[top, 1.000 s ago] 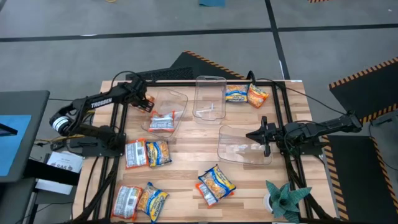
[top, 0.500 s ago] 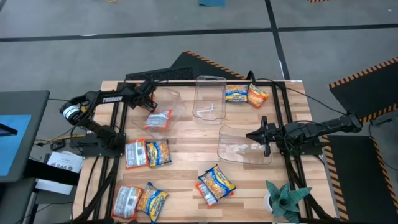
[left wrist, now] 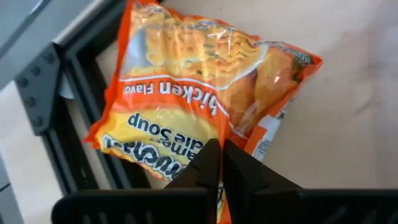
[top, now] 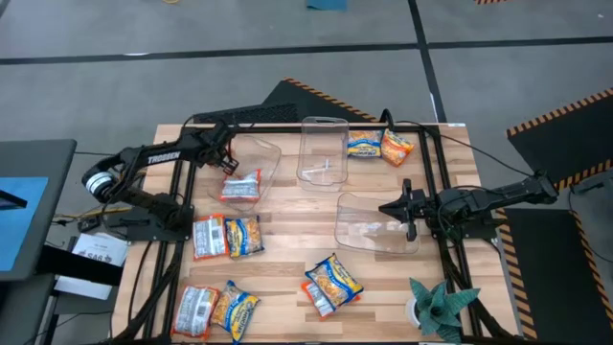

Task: Sort Maruchan noodles
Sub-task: Put the orange bag into the left transparent bin

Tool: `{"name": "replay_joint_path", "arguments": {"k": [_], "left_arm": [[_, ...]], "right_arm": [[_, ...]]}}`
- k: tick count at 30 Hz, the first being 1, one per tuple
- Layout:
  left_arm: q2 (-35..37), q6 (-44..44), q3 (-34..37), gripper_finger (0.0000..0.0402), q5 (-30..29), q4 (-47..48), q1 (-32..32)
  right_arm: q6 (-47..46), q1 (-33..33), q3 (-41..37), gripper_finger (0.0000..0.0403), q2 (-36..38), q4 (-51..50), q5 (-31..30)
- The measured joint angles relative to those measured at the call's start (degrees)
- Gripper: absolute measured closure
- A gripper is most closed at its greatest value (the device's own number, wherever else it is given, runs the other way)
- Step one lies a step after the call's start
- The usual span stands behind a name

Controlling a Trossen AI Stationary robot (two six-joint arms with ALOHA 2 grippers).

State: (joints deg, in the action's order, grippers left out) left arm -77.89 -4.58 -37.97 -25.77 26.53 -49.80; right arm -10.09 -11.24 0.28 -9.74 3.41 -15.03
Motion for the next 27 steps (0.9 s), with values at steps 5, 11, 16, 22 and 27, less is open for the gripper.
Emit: {"name": "replay_joint_path", "arguments": {"k": [5,11,16,22,27], "left_arm": [[4.0,0.6,0.0,0.0401,-1.4,-0.1,0.0],[9.4,2.0,0.0,0.0401,-3.0,-0.5,0.0],[13.4,2.0,0.0,0.0401,-2.1,-0.8,0.1],[16.1,2.7,-0.1,0.0401,-1.4,-0.8,0.7],[15.3,3.9,-0.1,0.0401,1.1,-1.2,0.3]], "right_arm": [[0.0,0.0,0.0,0.0353,0.0,0.0,0.0],[0.0,0.0,0.0,0.0353,0.0,0.0,0.0],[0.0,0.0,0.0,0.0353,0.0,0.0,0.0],[0.0,0.0,0.0,0.0353,0.0,0.0,0.0],[0.0,0.0,0.0,0.0353,0.0,0.0,0.0]]}}
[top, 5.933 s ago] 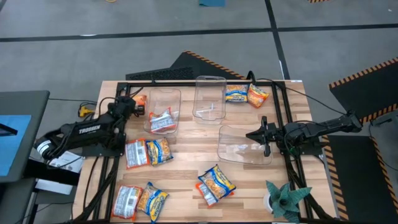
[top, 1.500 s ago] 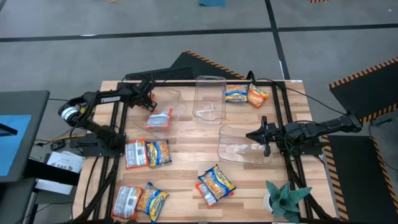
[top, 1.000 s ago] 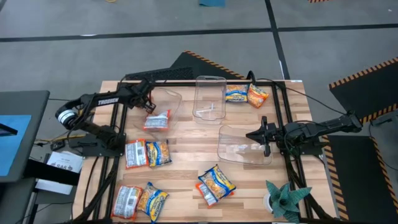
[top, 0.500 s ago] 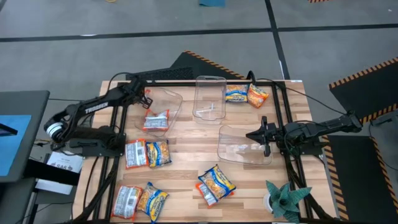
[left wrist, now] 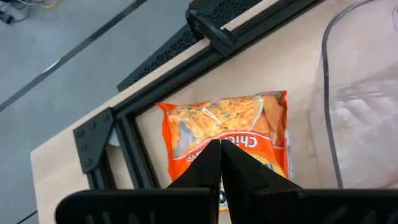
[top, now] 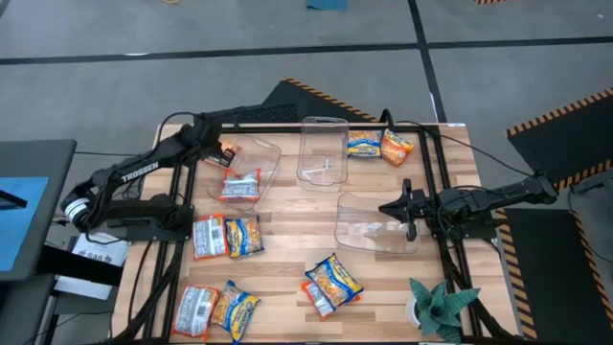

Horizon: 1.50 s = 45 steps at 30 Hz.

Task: Sort Maruchan noodles
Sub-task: Put the orange bag into the left transparent bin

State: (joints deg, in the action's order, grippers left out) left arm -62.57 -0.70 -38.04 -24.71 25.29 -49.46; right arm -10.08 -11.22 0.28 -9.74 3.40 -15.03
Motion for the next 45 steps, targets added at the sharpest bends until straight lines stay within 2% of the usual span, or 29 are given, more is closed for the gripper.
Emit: {"name": "replay_joint_path", "arguments": {"k": [4,8,15,20,25,34,40,45], "left_arm": [[-2.5,1.7,0.0,0.0385,3.9,-2.1,-2.4],[-6.8,2.6,0.0,0.0341,9.1,-4.0,-5.8],[-12.5,-1.7,-0.5,0.025,9.5,-5.7,-7.3],[-12.5,-5.8,-0.8,0.0215,9.3,-4.9,-7.3],[-13.3,-8.6,-0.8,0.0212,8.5,-4.6,-6.8],[-17.3,-17.0,-0.8,0.0213,1.8,-6.4,-4.9],[-21.0,-19.1,-1.0,0.0231,-2.2,-5.8,-2.9],[-21.7,-18.8,-1.0,0.0252,-2.9,-5.6,-2.5]], "right_arm": [[0.0,0.0,0.0,0.0353,0.0,0.0,0.0],[0.0,0.0,0.0,0.0353,0.0,0.0,0.0],[0.0,0.0,0.0,0.0353,0.0,0.0,0.0],[0.0,0.0,0.0,0.0353,0.0,0.0,0.0],[0.0,0.0,0.0,0.0353,0.0,0.0,0.0],[0.0,0.0,0.0,0.0353,0.0,0.0,0.0],[0.0,0.0,0.0,0.0353,0.0,0.0,0.0],[0.0,0.0,0.0,0.0353,0.0,0.0,0.0]]}}
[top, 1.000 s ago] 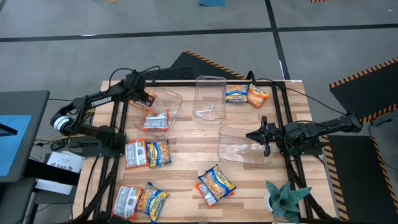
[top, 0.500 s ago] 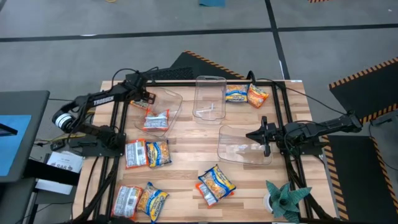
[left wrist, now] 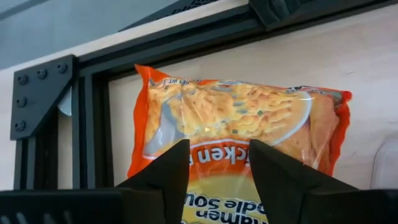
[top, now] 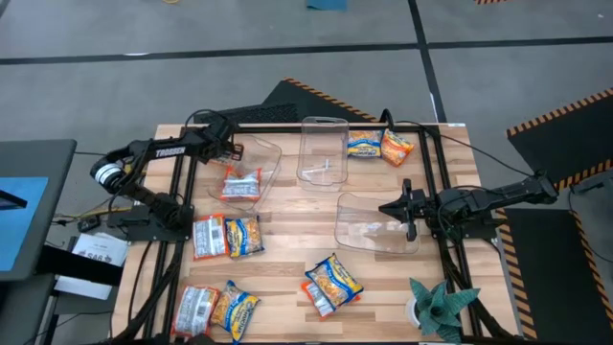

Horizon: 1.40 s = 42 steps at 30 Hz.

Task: Sort Maruchan noodles
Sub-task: Put the orange bag into the left transparent bin

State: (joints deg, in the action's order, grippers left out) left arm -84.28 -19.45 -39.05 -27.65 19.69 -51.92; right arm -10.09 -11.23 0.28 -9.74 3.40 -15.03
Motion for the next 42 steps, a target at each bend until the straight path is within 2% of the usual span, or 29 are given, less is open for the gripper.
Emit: {"name": "replay_joint_path", "arguments": {"k": [3,8,10,19,28,42], "left_arm": [[0.0,0.9,0.3,0.0279,0.0,0.0,0.2],[-0.7,3.6,0.9,0.0377,-1.6,0.3,1.1],[-1.1,3.9,0.9,0.0392,-2.7,0.4,1.3],[1.2,4.2,1.0,0.0401,1.1,-1.3,1.5],[4.5,5.5,0.9,0.0401,1.9,-3.7,2.4],[20.5,8.5,-0.6,0.0401,-0.3,-2.1,5.2]], "right_arm": [[0.0,0.0,0.0,0.0353,0.0,0.0,0.0],[0.0,0.0,0.0,0.0353,0.0,0.0,0.0],[0.0,0.0,0.0,0.0353,0.0,0.0,0.0],[0.0,0.0,0.0,0.0353,0.0,0.0,0.0],[0.0,0.0,0.0,0.0353,0.0,0.0,0.0],[0.0,0.0,0.0,0.0353,0.0,0.0,0.0]]}}
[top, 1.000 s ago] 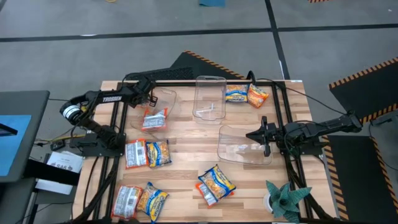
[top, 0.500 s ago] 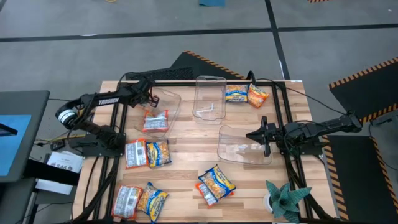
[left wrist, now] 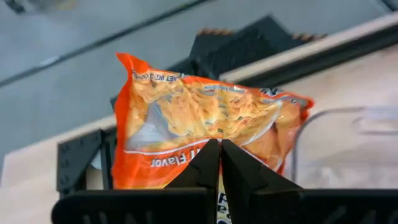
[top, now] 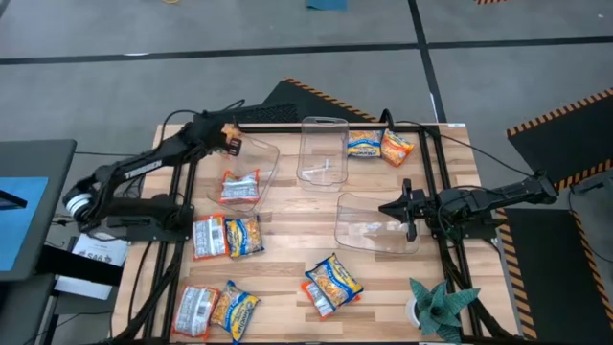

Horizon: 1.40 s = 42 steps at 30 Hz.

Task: Sort Maruchan noodles
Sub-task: Put the orange bag into the left transparent bin, then adjust the left transparent bin

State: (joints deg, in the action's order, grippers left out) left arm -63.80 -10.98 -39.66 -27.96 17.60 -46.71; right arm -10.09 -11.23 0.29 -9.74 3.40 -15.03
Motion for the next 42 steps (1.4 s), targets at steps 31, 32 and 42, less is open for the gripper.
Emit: {"name": "replay_joint_path", "arguments": {"k": [31,32,42], "left_arm": [[0.9,-3.8,1.2,0.0401,-11.3,0.4,33.6],[0.8,-2.5,0.8,0.04,-11.1,0.6,33.6],[4.3,2.3,-6.5,0.0401,22.0,9.0,46.0]], "right_arm": [[0.0,0.0,0.0,0.0353,0.0,0.0,0.0],[0.0,0.0,0.0,0.0353,0.0,0.0,0.0],[0.0,0.0,0.0,0.0353,0.0,0.0,0.0]]}}
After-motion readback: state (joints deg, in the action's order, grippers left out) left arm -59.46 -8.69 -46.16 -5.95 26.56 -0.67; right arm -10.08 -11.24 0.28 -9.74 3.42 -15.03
